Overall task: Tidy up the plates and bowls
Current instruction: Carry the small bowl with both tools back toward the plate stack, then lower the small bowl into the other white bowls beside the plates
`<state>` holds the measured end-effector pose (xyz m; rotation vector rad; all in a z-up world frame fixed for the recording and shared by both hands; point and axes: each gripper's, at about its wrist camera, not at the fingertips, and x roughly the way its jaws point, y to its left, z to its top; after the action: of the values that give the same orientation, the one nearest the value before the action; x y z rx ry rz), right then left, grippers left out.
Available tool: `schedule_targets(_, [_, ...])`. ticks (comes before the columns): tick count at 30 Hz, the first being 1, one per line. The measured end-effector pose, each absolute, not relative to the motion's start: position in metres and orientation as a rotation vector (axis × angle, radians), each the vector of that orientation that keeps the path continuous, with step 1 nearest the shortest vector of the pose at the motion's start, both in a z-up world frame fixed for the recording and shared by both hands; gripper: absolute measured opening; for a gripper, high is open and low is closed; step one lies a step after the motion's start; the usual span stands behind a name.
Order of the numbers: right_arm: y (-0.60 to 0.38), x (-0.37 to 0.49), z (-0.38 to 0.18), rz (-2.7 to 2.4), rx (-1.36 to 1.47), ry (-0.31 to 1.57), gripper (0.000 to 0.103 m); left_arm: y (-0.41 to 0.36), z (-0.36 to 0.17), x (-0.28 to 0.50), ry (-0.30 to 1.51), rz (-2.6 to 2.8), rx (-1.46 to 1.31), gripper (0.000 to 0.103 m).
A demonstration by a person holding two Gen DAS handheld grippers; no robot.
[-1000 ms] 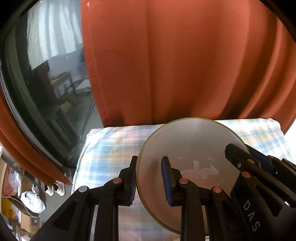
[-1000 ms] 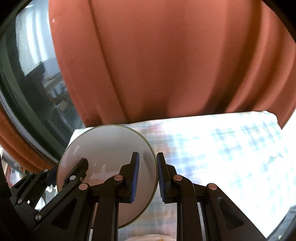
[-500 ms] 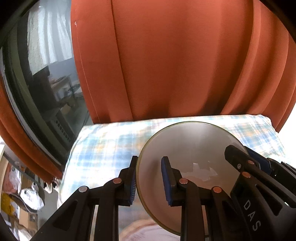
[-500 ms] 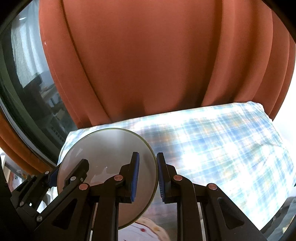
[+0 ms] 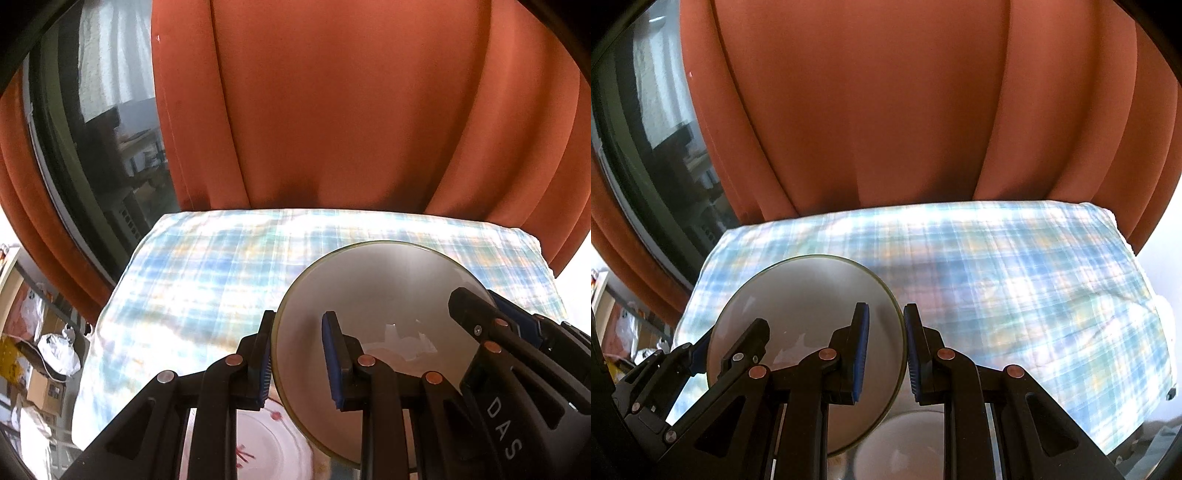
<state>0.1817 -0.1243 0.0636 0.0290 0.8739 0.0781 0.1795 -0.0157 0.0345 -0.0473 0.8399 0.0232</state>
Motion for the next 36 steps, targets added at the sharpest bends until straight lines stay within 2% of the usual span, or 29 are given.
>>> schedule_targets(14, [-0.183,0.138,0.057,0.107,0.033,0.859,0.023,-0.069,0.027,0.130,0.830,0.037,-0.014,0.023])
schedule_targets(36, [-0.193,0.101,-0.010,0.129,-0.039,0.988,0.023,-0.079,-0.042,0.092,0.992,0.042,-0.060,0.023])
